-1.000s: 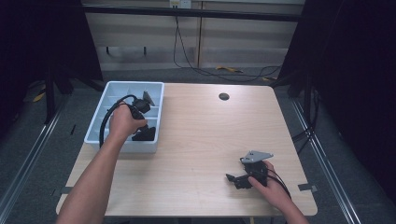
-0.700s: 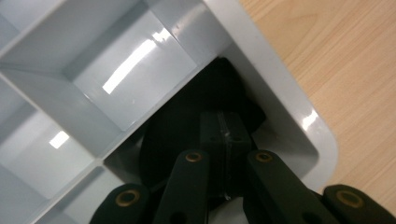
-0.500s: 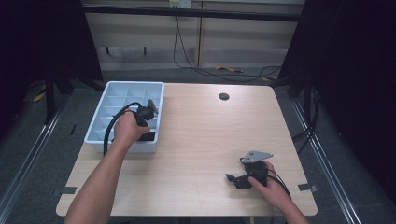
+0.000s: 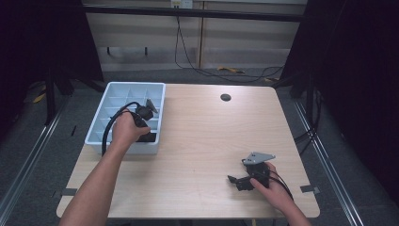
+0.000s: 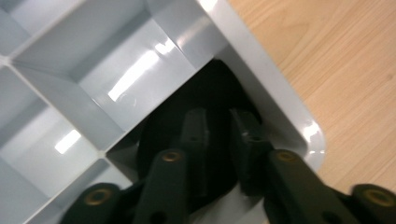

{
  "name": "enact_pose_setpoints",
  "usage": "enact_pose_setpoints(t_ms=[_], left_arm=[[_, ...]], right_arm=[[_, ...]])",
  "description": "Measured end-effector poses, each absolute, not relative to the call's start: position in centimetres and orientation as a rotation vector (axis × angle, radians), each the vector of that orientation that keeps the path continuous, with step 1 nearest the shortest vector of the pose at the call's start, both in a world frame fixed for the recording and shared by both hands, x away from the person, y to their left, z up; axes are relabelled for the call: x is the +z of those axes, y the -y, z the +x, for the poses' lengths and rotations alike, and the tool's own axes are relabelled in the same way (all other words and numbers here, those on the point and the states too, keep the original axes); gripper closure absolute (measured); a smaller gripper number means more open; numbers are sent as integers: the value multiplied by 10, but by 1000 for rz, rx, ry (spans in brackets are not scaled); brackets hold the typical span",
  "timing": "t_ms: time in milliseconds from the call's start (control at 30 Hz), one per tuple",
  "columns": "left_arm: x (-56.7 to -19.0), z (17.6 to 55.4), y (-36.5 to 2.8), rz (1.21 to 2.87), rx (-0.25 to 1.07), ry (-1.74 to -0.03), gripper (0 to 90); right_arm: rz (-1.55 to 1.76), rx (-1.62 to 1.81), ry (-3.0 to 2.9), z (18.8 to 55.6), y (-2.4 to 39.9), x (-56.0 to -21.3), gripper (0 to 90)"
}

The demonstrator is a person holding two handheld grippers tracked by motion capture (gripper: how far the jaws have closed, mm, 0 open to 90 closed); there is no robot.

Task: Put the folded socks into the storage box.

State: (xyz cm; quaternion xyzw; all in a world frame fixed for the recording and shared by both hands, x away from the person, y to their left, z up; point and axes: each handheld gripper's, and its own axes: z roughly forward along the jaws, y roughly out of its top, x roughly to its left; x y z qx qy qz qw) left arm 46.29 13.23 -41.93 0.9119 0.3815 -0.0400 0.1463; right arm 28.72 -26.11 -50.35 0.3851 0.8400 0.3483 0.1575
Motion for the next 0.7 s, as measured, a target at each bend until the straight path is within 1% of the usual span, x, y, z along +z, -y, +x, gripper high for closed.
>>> enact_pose_setpoints(t_ms=[67,133,267,367,500,700], left_arm=[[-416,463,-133,2631,-104,-1100,740],[-408,463,-138,2603,-98,-1105,729],[-402,461,-141,2603,-76,-1109,677],[-394,459,-145,2572,-67,-1139,574],[-389,457,-145,2573,-61,-1141,481],[-383,450,-142,2560,-54,-1117,395]], right_arm=[[1103,996,-2404,287,261,-503,113],[1103,996,-2404,287,261,-503,113],[1099,998,-2402,287,261,-504,113],[1101,997,-2402,287,261,-503,113],[1099,997,-2405,287,261,-503,113],[1097,997,-2405,287,261,-503,113]])
